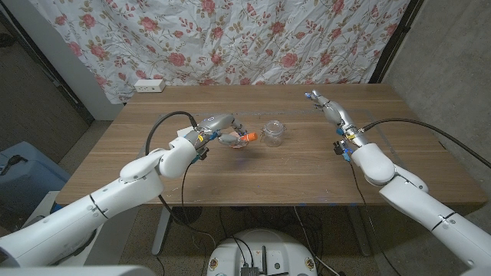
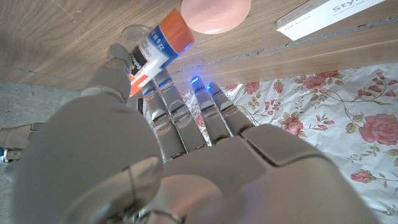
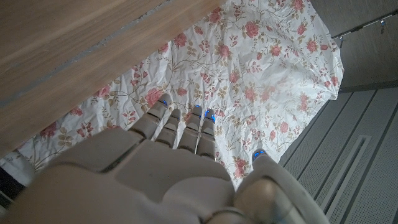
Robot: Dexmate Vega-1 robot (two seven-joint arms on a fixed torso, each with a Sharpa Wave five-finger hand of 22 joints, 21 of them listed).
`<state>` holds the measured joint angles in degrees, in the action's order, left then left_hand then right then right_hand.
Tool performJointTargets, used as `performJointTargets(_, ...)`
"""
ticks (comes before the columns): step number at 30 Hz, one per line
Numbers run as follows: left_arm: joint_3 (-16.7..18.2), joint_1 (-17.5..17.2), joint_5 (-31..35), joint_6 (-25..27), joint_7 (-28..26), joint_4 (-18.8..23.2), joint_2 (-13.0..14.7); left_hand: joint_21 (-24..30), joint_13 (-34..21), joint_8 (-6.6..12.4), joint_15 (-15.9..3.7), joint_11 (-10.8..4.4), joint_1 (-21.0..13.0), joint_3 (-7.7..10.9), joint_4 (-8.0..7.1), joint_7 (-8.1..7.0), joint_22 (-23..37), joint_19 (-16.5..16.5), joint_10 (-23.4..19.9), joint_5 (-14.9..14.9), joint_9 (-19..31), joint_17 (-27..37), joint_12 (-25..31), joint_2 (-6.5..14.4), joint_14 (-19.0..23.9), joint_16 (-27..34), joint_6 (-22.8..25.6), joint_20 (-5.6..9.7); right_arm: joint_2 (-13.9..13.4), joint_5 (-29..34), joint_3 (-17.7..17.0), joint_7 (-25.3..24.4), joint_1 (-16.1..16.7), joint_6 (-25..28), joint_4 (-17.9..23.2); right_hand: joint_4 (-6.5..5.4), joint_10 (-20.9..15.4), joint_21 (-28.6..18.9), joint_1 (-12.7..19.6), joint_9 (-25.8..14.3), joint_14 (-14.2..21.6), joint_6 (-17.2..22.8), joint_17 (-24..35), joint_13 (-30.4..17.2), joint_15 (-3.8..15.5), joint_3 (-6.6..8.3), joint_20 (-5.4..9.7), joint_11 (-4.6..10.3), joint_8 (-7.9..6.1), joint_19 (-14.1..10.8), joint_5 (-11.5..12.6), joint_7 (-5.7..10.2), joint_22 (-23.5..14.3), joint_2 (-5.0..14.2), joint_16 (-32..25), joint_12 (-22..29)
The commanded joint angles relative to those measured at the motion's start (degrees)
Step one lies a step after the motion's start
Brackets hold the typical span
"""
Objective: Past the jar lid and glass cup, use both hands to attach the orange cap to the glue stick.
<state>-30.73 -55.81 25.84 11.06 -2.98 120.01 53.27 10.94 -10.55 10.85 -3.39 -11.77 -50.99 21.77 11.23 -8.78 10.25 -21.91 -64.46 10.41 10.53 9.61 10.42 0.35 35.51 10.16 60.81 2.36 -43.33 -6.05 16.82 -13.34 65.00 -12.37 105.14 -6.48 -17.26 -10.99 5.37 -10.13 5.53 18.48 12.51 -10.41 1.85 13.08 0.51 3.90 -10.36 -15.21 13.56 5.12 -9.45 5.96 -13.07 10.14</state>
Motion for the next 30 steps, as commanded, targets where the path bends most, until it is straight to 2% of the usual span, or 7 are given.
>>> performJointTargets(1, -2.0, 2.4, 4.7, -0.2, 3.7, -1.2, 0.7, -0.1, -0.3, 0.52, -8.30, -0.91, 0.5, 1.49, -1.60, 0.61, 0.1, 0.7, -0.5, 0.4, 0.4, 0.1, 0.2, 1.7, -0.4, -0.2, 1.8, 0.23, 1.4, -4.2, 0.7, 1.1, -1.8, -1.4, -3.1, 0.05, 0.0, 0.1, 0.0, -0.1, 0.1, -0.1, 0.0, 0.0, 0.43, 0.58, 0.00, -0.26, -0.06, 0.1, 0.1, 0.02, -0.2, 1.47, 0.3, 0.1)
performJointTargets(11, -3.1, 3.5, 7.6, -1.6, 5.5, -2.5, 0.8, -0.2, -0.3, 0.46, -8.21, -0.94, 0.7, 1.41, -1.70, 0.52, 0.0, 1.4, -0.4, 0.4, 0.4, 0.1, 0.2, 1.8, -1.0, -0.2, 1.5, 0.40, 1.7, -7.6, 0.9, 2.4, -2.5, -1.2, -4.7, -0.08, 0.1, 0.2, -0.3, -0.1, 0.1, -0.9, 0.0, 0.0, 0.34, 0.65, -0.44, -0.41, 0.12, 0.5, 0.1, -0.38, -0.2, 1.43, 0.4, 0.2)
performJointTargets(22, -3.9, 3.1, 9.9, -0.6, 7.0, -2.1, 0.2, -0.3, -0.3, 0.52, -8.13, -0.94, 1.0, 1.31, -1.74, 0.39, 0.0, 2.2, -0.2, 0.4, 0.4, 0.1, 0.2, 1.7, -1.6, -0.2, 1.5, 0.47, 3.0, -10.3, 1.3, 2.7, -3.8, -2.3, -7.6, -0.27, 0.4, 0.3, -0.7, 0.0, 0.1, -1.2, 0.1, 0.0, 0.08, 0.64, -0.51, -0.69, 0.06, 0.8, 0.0, -0.67, -0.2, 1.31, 0.4, 0.2)
performJointTargets(30, -4.9, 3.2, 11.6, -0.8, 8.8, -1.6, 0.1, -0.2, -0.3, 0.18, -8.07, -0.97, 1.3, 1.34, -1.78, 0.00, 0.0, 2.6, 0.7, 0.4, 0.4, 0.1, 0.0, 1.7, -2.0, -0.2, 0.5, 0.18, 4.5, -13.6, 1.1, 3.0, -4.0, -3.5, -8.9, -0.63, 0.6, 0.5, -1.4, 0.0, -0.4, -2.7, 0.2, 0.0, 0.66, 0.67, -0.27, -0.67, 0.36, 1.5, 0.0, -0.83, -0.2, 1.36, 0.6, 0.2)
